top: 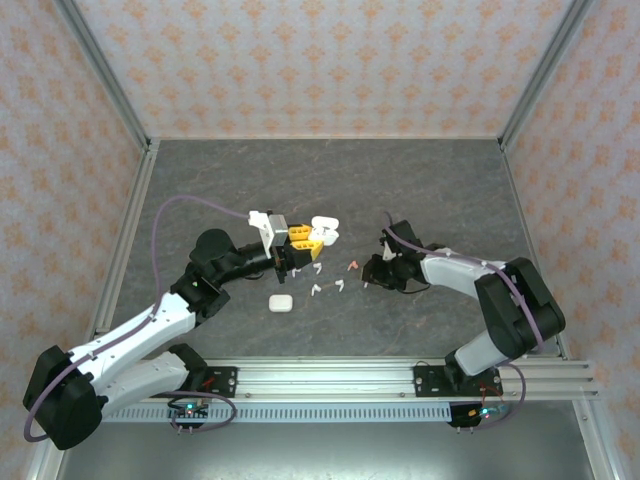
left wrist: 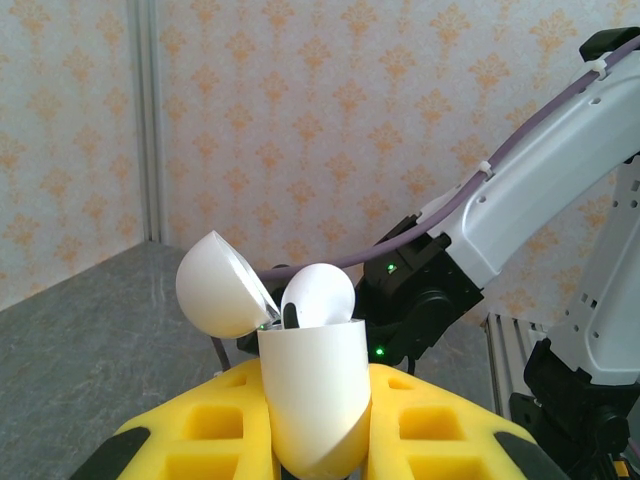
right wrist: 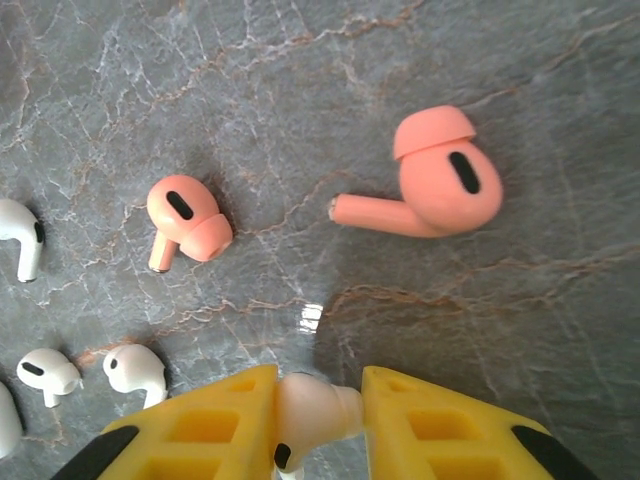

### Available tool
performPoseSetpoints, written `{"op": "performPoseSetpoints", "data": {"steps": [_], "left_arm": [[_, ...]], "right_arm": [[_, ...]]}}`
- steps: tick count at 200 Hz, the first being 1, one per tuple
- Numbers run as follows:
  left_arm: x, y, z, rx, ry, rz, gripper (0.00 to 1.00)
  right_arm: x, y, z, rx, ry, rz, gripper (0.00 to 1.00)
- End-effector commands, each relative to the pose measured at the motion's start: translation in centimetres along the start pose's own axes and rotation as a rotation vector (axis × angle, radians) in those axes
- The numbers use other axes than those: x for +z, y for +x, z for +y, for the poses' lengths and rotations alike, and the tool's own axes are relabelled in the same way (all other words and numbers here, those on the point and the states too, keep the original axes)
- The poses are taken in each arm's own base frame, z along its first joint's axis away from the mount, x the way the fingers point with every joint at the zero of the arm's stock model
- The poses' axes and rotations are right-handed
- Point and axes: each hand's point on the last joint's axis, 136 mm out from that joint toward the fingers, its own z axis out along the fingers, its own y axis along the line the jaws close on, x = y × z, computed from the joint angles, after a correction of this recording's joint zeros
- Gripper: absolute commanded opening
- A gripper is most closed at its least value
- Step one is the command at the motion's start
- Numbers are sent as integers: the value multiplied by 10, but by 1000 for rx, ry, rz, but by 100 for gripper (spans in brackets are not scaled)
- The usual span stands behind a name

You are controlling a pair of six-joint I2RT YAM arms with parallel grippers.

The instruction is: Insert wireless bluetooth earbuds into charging case

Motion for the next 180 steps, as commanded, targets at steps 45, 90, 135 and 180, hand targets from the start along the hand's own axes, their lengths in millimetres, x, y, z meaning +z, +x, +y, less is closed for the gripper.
{"op": "performPoseSetpoints", "data": {"steps": [45,90,135,180], "left_arm": [[4,-13,0,28,6,-27,0],[5,-13,1,23,8,-27,0],[7,-13,1,19,10,-27,0],[8,-13,1,18,11,-27,0]], "right_arm": [[-10,12,-47,-7,209,22,32],[-17,9,-52,8,210,2,37],[-19,11,-54,25,212,10,37],[-29,11,-49,21,197,-7,37]]}}
